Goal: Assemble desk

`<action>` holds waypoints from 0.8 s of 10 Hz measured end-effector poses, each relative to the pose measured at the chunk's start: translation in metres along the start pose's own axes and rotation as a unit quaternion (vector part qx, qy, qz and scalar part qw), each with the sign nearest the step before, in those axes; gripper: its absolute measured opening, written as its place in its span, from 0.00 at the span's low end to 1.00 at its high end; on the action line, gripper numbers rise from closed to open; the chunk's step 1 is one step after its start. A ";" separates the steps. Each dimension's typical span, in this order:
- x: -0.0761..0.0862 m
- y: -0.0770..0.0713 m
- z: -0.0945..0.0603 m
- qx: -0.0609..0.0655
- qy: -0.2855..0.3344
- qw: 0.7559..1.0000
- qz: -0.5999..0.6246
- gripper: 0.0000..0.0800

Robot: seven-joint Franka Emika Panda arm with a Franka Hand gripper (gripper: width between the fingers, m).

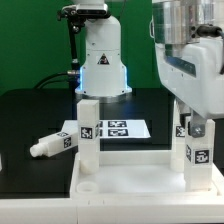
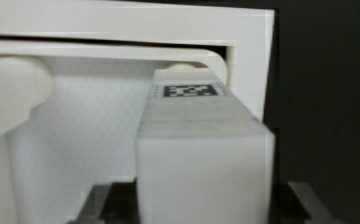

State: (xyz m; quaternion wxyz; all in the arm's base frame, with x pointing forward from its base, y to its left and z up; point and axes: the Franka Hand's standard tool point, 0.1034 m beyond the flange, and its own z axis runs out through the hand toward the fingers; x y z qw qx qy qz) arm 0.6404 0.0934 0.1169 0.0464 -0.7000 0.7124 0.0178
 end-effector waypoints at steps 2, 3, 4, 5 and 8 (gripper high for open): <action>-0.002 0.000 0.000 0.000 -0.003 0.997 0.083 0.36; -0.004 0.000 0.000 0.000 -0.014 0.981 0.193 0.36; -0.008 -0.002 0.001 0.011 -0.025 0.970 0.243 0.36; -0.011 -0.002 0.001 0.018 -0.033 0.971 0.235 0.36; -0.014 0.005 0.002 -0.003 -0.025 0.991 0.128 0.63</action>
Offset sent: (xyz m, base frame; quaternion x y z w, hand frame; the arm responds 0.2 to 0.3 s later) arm 0.0009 0.0092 0.0003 0.0551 -0.0516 0.4160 0.9062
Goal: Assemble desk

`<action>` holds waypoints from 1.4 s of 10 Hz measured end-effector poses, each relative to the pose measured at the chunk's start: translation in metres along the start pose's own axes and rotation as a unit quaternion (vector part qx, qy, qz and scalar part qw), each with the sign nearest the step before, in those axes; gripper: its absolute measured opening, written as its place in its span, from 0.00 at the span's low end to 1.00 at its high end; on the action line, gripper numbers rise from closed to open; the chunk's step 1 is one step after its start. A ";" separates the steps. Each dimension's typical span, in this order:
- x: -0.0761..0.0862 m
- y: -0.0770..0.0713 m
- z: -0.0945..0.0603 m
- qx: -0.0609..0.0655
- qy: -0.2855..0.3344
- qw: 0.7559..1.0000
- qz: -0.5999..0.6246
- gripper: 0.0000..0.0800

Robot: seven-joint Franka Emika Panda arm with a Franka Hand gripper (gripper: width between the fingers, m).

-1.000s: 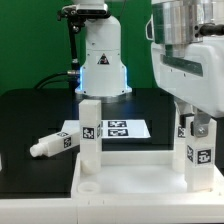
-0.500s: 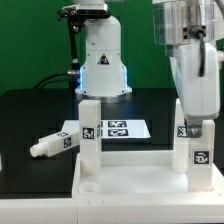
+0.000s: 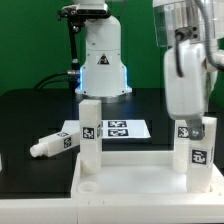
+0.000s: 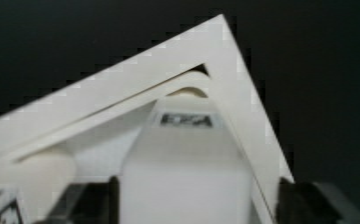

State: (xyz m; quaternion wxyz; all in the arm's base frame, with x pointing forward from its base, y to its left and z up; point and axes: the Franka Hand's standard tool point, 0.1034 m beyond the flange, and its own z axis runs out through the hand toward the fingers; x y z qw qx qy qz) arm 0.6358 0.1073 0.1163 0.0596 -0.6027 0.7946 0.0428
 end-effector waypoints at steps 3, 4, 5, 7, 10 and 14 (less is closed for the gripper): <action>-0.007 0.002 0.000 -0.005 0.008 0.974 -0.226 0.80; -0.006 0.002 0.000 -0.005 0.010 0.965 -0.261 0.80; -0.005 0.001 0.000 -0.005 0.011 0.953 -0.301 0.81; -0.004 0.000 0.000 -0.006 0.020 0.926 -0.377 0.81; -0.009 -0.001 0.006 0.004 0.054 0.865 -0.500 0.81; -0.009 0.000 0.007 0.008 0.052 0.913 -0.405 0.36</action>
Offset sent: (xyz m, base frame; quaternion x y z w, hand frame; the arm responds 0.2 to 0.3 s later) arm 0.0000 0.0000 0.0000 0.0000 0.0000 -0.1938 0.9810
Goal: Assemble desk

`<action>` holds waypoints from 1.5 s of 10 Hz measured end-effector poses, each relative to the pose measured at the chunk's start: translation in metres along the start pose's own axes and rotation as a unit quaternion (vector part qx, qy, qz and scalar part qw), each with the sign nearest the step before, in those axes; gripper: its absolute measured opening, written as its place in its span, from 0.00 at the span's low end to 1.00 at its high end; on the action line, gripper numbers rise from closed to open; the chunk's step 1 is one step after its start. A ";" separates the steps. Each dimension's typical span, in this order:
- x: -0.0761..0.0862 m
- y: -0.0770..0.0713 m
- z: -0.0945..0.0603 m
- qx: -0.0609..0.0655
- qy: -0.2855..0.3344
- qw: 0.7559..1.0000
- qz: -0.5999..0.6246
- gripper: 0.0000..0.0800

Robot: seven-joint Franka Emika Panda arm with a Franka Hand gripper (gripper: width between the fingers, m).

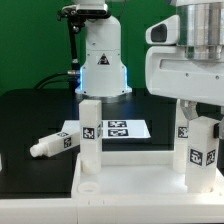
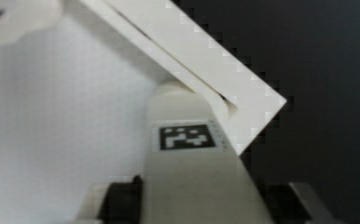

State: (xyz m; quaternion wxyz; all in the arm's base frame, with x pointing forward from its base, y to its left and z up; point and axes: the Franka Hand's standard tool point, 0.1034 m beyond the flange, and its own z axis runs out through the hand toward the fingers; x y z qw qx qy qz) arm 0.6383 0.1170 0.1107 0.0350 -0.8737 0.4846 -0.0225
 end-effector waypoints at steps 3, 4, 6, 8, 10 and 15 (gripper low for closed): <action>0.002 0.000 0.000 0.006 -0.013 0.985 0.175 0.36; 0.002 -0.001 0.000 0.013 -0.026 0.964 0.265 0.36; 0.002 -0.002 0.001 0.033 -0.055 0.915 0.398 0.36; 0.001 -0.004 0.001 0.031 -0.056 0.889 0.454 0.36; 0.003 -0.004 0.001 0.030 -0.057 0.858 0.509 0.36; 0.002 -0.008 0.002 0.050 -0.064 0.854 0.514 0.56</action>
Offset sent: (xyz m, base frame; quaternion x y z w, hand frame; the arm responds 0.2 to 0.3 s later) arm 0.0145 0.0046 0.0023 0.0453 -0.0666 0.4287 0.8998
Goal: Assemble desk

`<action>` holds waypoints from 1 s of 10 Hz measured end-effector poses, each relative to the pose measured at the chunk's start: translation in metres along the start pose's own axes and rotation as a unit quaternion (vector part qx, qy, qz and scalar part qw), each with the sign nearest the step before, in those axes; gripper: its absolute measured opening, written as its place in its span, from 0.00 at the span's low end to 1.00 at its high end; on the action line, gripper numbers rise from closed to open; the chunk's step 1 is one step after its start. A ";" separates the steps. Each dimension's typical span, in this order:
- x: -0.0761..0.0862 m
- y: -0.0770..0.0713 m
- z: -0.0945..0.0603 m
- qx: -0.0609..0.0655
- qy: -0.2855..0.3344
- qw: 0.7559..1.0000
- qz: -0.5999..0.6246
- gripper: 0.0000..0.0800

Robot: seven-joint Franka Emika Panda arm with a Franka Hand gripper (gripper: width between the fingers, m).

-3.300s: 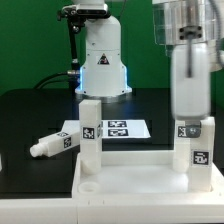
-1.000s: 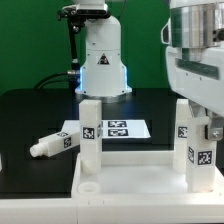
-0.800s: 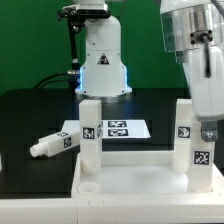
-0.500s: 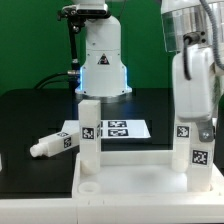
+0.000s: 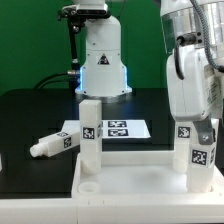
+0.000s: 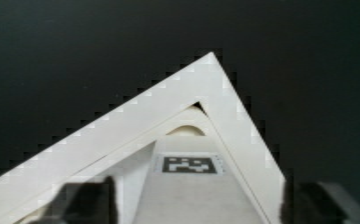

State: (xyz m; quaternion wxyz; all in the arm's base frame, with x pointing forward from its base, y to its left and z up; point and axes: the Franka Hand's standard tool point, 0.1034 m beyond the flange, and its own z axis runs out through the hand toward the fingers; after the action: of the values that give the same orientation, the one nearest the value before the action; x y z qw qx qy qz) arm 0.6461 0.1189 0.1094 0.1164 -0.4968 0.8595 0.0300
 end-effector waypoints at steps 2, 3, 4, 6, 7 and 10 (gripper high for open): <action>0.002 -0.004 -0.003 0.004 0.000 0.996 -0.084 0.75; 0.001 -0.003 -0.003 0.001 0.001 0.990 -0.144 0.80; -0.003 0.001 -0.004 -0.013 0.009 0.980 -0.198 0.81; -0.002 0.001 -0.003 -0.010 0.010 0.968 -0.249 0.81; -0.002 0.000 -0.003 -0.010 0.011 0.955 -0.295 0.81; -0.002 0.005 -0.002 -0.043 0.049 0.834 -0.549 0.81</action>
Offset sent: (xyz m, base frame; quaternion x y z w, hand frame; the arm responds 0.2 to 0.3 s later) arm -0.0021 0.0213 0.0081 -0.0693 0.0260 -0.2827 0.9563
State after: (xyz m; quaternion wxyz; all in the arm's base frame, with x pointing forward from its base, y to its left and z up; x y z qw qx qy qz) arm 0.6423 0.1233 0.1117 0.0499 -0.8921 0.4483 -0.0260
